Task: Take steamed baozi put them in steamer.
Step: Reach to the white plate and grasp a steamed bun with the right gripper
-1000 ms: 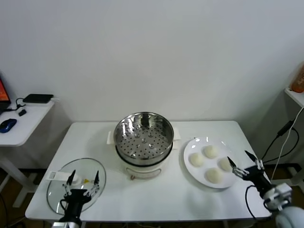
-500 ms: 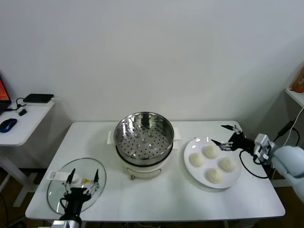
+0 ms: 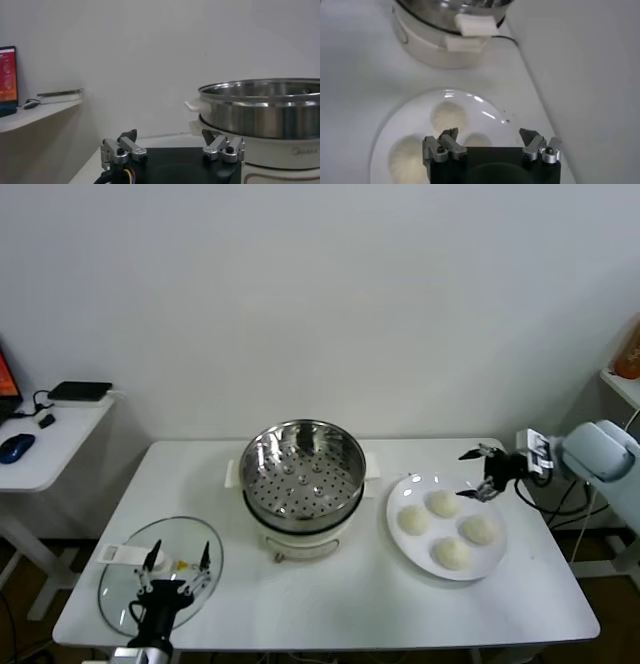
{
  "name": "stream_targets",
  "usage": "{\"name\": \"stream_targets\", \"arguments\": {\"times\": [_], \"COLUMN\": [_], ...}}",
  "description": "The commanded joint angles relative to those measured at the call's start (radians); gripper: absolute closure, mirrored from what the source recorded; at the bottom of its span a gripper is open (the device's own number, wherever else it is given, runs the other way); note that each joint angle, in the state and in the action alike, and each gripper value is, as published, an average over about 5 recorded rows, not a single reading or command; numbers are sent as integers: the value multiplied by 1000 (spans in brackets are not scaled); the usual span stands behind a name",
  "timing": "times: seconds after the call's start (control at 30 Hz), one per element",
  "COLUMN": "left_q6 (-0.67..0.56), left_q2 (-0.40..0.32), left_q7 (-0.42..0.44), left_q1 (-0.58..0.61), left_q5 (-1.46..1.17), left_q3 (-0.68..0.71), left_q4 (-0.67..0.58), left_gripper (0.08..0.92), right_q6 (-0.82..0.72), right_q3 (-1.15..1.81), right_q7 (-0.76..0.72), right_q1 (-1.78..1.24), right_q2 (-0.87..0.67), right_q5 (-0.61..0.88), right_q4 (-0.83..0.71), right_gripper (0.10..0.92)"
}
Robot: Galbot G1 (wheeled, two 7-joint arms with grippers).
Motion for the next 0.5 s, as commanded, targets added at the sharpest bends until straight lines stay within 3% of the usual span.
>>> {"name": "stream_targets", "arguments": {"times": [0.03, 0.5], "left_q6": [-2, 5], "left_q2": [9, 20], "left_q7": [1, -4], "left_q1": [3, -4], "left_q5": [1, -6], "left_q3": [0, -4], "left_q4": [-1, -1], "left_gripper": [177, 177], "right_q6": [11, 80], "right_q3": [-385, -262], "right_q7": [-83, -61], "right_q1": [302, 172], "right_q2": [78, 279], "right_q5": [-22, -99], "right_q4": [-109, -376], "right_gripper": [203, 203]}}
